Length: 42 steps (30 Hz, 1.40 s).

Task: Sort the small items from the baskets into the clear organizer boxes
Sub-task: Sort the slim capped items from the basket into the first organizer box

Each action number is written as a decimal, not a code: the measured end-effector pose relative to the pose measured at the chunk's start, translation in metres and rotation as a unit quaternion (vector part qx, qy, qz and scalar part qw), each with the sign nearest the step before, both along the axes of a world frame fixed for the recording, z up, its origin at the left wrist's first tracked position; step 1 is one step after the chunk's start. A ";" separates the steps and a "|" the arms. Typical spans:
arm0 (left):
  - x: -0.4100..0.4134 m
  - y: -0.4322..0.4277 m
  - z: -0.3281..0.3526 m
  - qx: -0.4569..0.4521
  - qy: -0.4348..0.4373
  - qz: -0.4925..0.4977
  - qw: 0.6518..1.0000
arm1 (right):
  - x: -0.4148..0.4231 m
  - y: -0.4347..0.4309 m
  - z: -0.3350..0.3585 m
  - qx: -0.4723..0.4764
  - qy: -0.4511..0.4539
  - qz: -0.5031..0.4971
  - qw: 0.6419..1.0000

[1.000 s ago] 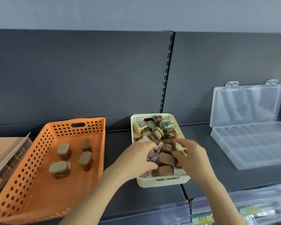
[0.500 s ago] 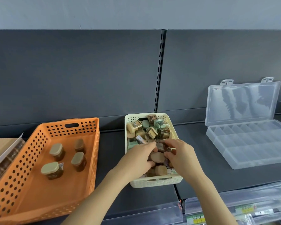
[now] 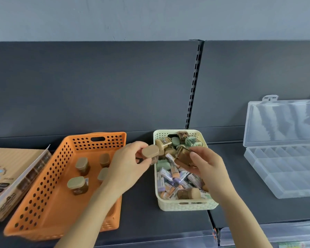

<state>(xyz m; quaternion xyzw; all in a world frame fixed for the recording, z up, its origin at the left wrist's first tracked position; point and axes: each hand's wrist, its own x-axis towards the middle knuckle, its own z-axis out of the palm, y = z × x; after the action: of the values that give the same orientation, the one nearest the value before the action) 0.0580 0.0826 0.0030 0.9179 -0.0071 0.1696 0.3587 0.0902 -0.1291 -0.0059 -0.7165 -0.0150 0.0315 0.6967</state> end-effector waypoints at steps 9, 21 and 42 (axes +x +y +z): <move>-0.026 0.097 0.000 0.059 0.049 0.106 0.991 | 0.000 0.075 0.011 0.078 0.065 0.113 0.988; 0.008 0.179 -0.014 0.154 0.088 0.168 0.970 | 0.026 0.190 0.010 -0.272 -0.157 0.203 0.927; 0.018 0.190 -0.024 0.144 0.143 0.106 0.973 | 0.043 0.233 -0.009 -0.478 -0.239 0.277 0.798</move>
<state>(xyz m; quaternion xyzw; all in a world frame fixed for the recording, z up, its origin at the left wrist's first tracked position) 0.0758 0.2724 -0.0210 0.9703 0.1169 0.0711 0.1996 0.1330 0.1042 -0.0148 -0.9086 -0.3620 0.0541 0.2013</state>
